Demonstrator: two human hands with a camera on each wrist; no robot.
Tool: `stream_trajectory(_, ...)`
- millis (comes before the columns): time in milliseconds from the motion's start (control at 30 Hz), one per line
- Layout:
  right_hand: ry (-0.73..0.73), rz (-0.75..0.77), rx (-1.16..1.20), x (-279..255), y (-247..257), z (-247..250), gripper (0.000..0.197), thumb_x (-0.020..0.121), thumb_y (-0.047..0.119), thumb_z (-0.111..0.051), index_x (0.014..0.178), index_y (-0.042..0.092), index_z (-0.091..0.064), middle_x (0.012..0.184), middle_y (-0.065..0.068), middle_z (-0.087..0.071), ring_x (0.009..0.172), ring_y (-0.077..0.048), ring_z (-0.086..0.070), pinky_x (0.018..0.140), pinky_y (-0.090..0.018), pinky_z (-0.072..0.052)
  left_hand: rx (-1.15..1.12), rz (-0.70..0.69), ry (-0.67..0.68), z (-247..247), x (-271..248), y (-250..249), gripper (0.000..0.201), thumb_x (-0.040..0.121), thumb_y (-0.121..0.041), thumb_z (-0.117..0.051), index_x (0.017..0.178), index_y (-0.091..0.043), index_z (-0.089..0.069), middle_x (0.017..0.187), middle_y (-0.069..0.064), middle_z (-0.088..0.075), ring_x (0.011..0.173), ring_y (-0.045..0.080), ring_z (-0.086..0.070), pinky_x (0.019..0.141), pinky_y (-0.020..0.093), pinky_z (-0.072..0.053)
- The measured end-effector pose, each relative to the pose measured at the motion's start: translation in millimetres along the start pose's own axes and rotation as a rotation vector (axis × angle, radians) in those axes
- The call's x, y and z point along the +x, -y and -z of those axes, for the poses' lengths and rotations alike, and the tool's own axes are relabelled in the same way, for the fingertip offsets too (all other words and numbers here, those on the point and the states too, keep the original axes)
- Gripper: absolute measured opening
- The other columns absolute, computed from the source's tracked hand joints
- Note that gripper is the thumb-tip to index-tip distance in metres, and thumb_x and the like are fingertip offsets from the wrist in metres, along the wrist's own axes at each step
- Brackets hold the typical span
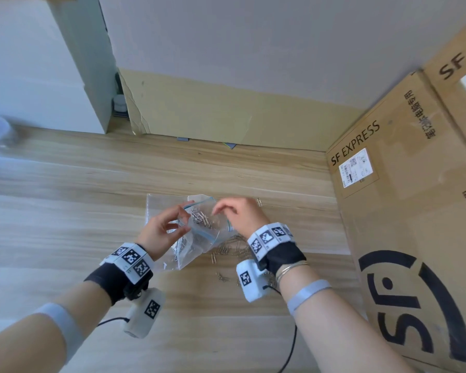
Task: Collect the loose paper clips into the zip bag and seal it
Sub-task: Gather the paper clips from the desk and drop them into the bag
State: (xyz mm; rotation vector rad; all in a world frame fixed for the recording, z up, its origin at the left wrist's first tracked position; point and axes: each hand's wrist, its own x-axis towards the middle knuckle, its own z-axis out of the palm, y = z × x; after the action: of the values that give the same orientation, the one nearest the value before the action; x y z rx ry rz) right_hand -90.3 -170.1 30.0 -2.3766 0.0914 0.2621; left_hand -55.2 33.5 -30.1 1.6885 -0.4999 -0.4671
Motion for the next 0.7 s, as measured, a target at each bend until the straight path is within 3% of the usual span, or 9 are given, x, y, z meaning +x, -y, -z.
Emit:
stream_trajectory(33,-0.083,-0.043,0.012,-0.8,-11.4,5.8,0.026,0.091,0.003,-0.044,0.092,0.014,-0.068,0.101,-0.003,-0.07,0.065,-0.012,-0.062,0.065,-0.022,-0.052,-0.004,0.004,-0.008,-0.8,-0.1,0.6,0.042,0.08,-0.002,-0.061,0.063,-0.038,-0.051,0.11,-0.038,-0.057,0.1,0.007,-0.061,0.086,0.025,-0.052)
stream_trajectory(100,-0.171,-0.146,-0.054,-0.1,-40.8,13.1,0.03,0.09,-0.001,-0.041,0.097,0.013,-0.066,0.113,-0.003,-0.065,0.095,-0.014,-0.061,0.091,-0.027,-0.048,-0.034,0.01,-0.016,-1.3,-0.2,2.0,0.039,0.08,-0.001,-0.061,0.063,-0.035,-0.05,0.111,-0.037,-0.057,0.097,0.007,-0.062,0.084,0.025,-0.053)
stream_trajectory(200,-0.12,-0.33,-0.211,3.4,-81.3,14.4,0.047,0.085,-0.01,-0.037,0.118,0.017,-0.057,0.129,-0.003,-0.051,0.118,-0.019,-0.046,0.106,-0.032,-0.036,-0.061,0.018,-0.011,-0.5,0.3,3.0,0.034,0.081,0.0,-0.059,0.066,-0.029,-0.048,0.114,-0.036,-0.056,0.097,0.008,-0.063,0.081,0.022,-0.053)
stream_trajectory(333,-0.075,-0.374,-0.244,7.4,-105.1,12.7,0.057,0.081,-0.016,-0.035,0.126,0.016,-0.05,0.133,-0.005,-0.046,0.12,-0.022,-0.044,0.105,-0.029,-0.035,-0.106,0.04,-0.006,0.1,1.2,5.2,0.04,0.082,0.003,-0.056,0.065,-0.033,-0.048,0.114,-0.032,-0.058,0.098,0.008,-0.064,0.075,0.018,-0.052)
stream_trajectory(467,-0.06,-0.288,-0.175,-1.1,-101.3,-0.1,0.049,0.083,-0.015,-0.037,0.115,0.015,-0.059,0.127,-0.002,-0.052,0.108,-0.019,-0.051,0.099,-0.03,-0.042,-0.106,0.046,-0.002,1.2,2.1,4.1,0.039,0.082,0.003,-0.056,0.066,-0.032,-0.048,0.113,-0.03,-0.06,0.095,0.008,-0.065,0.074,0.018,-0.052)
stream_trajectory(600,-0.042,-0.248,-0.158,-26.4,-100.4,-13.0,0.041,0.086,-0.008,-0.042,0.111,0.019,-0.061,0.121,0.003,-0.055,0.093,-0.006,-0.05,0.088,-0.019,-0.043,-0.098,0.063,0.01,0.2,3.3,4.6,0.041,0.082,0.004,-0.056,0.066,-0.032,-0.048,0.11,-0.034,-0.059,0.091,0.007,-0.065,0.072,0.017,-0.052)
stream_trajectory(700,0.019,-0.233,-0.175,-45.3,-101.2,-17.6,0.038,0.087,-0.003,-0.043,0.107,0.023,-0.062,0.118,0.007,-0.056,0.093,-0.005,-0.05,0.092,-0.023,-0.045,-0.091,0.07,0.009,-0.2,3.5,4.6,0.042,0.082,0.006,-0.055,0.066,-0.032,-0.048,0.109,-0.033,-0.06,0.09,0.006,-0.065,0.073,0.018,-0.052)
